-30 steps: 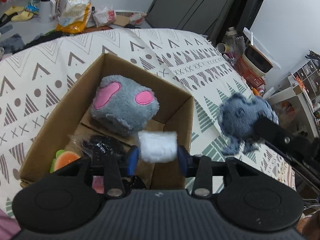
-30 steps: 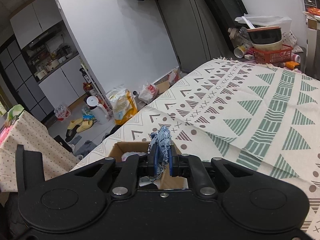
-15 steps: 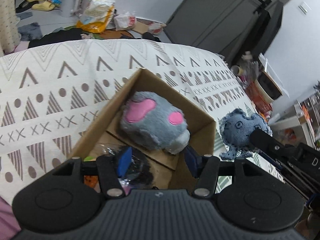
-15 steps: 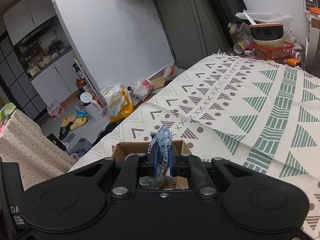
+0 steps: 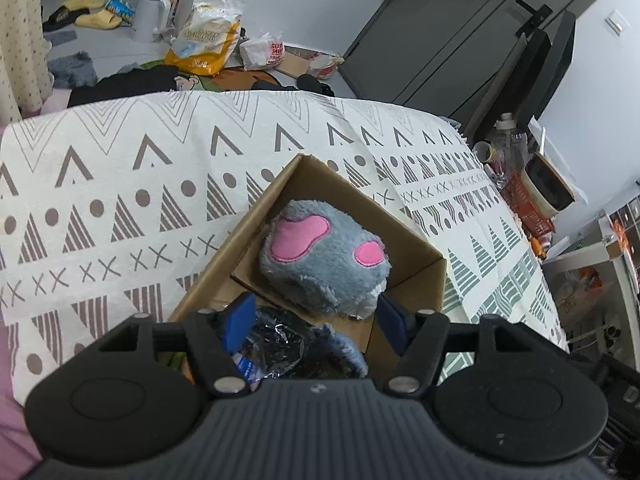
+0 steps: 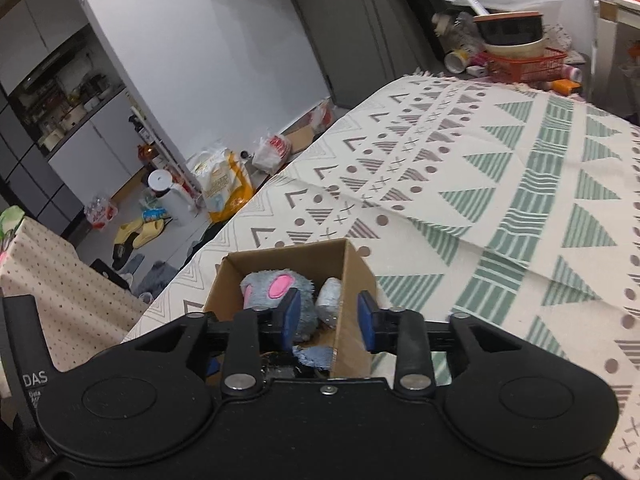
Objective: Organize soft objects
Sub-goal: 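Open both tools to drop the tissue and octopus into the box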
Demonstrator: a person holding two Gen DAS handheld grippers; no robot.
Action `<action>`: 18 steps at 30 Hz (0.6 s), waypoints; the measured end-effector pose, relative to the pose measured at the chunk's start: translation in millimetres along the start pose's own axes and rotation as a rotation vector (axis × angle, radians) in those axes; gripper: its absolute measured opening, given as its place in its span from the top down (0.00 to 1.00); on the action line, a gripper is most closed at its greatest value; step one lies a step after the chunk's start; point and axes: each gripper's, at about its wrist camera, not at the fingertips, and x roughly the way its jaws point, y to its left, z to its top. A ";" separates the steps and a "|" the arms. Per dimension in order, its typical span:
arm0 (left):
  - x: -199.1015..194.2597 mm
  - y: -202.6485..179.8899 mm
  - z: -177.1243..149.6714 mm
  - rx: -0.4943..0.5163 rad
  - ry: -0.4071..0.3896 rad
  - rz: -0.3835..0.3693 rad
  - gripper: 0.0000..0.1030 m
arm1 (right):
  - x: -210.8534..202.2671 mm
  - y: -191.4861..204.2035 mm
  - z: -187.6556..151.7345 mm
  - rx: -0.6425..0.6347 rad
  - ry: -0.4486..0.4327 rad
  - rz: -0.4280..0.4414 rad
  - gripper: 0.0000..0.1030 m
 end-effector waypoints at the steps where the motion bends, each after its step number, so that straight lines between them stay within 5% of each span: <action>1: -2.3 -1.7 -0.1 0.007 0.001 -0.001 0.33 | -3.3 -2.0 -0.6 0.004 -0.002 -0.004 0.66; 9: -30.4 -9.3 1.8 0.026 -0.012 0.014 0.25 | -38.7 -13.9 -13.7 0.040 -0.027 -0.029 0.56; 18: -72.2 -39.4 -11.3 0.189 0.021 0.025 0.20 | -79.0 -22.3 -23.0 0.075 -0.049 -0.015 0.43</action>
